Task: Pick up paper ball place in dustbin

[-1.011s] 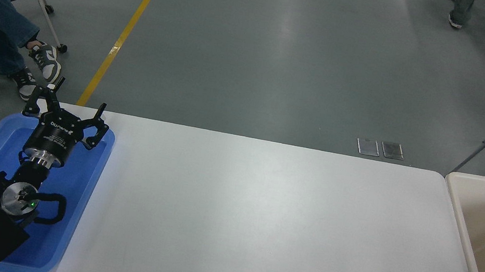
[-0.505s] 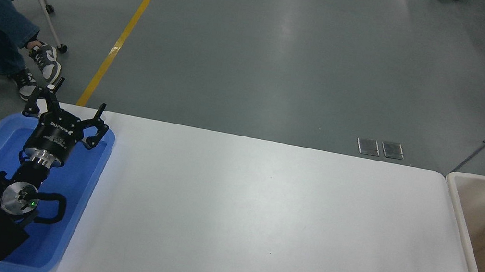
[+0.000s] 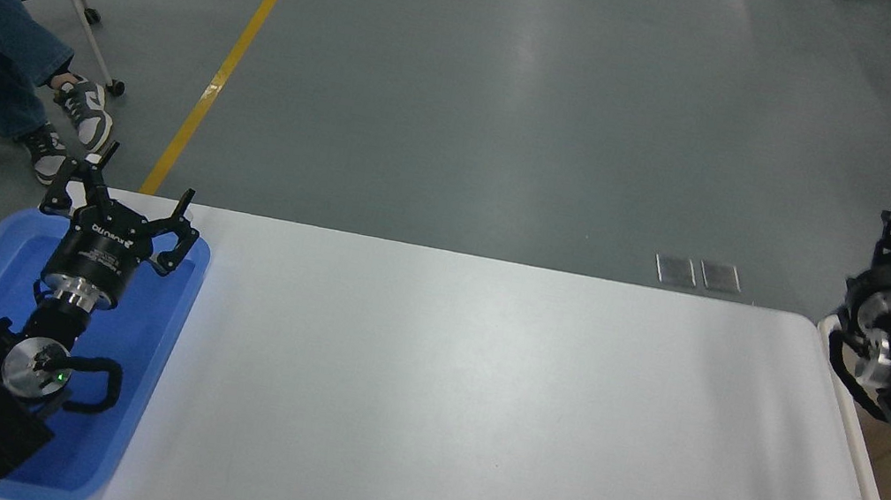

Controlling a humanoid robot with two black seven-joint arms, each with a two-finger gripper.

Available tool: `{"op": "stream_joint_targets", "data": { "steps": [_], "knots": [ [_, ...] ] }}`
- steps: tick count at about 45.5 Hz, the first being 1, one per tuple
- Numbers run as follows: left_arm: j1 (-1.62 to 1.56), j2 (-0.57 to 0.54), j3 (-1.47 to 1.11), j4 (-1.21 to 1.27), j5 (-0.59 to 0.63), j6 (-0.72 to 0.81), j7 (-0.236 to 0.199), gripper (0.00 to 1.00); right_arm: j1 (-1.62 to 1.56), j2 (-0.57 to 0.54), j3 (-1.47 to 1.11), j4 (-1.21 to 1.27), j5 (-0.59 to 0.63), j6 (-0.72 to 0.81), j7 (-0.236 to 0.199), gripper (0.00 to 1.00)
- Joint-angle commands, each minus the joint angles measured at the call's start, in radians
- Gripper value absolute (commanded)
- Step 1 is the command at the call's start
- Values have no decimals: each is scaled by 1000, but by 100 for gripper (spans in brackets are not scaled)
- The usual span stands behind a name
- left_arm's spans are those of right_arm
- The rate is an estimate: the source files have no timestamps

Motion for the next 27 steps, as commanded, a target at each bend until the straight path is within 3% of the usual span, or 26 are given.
{"op": "stream_joint_targets", "data": {
  "steps": [1, 11, 19, 27],
  "knots": [
    [-1, 0, 0, 0, 0, 0, 0, 100, -161, 25, 413, 279, -168, 98, 127, 100],
    [-1, 0, 1, 0, 0, 0, 0, 100, -316, 71, 497, 279, -171, 209, 134, 100],
    [-1, 0, 0, 0, 0, 0, 0, 100, -407, 117, 507, 275, -173, 238, 203, 100],
    [-1, 0, 1, 0, 0, 0, 0, 100, -458, 150, 487, 240, -210, 249, 206, 100]
  ]
}}
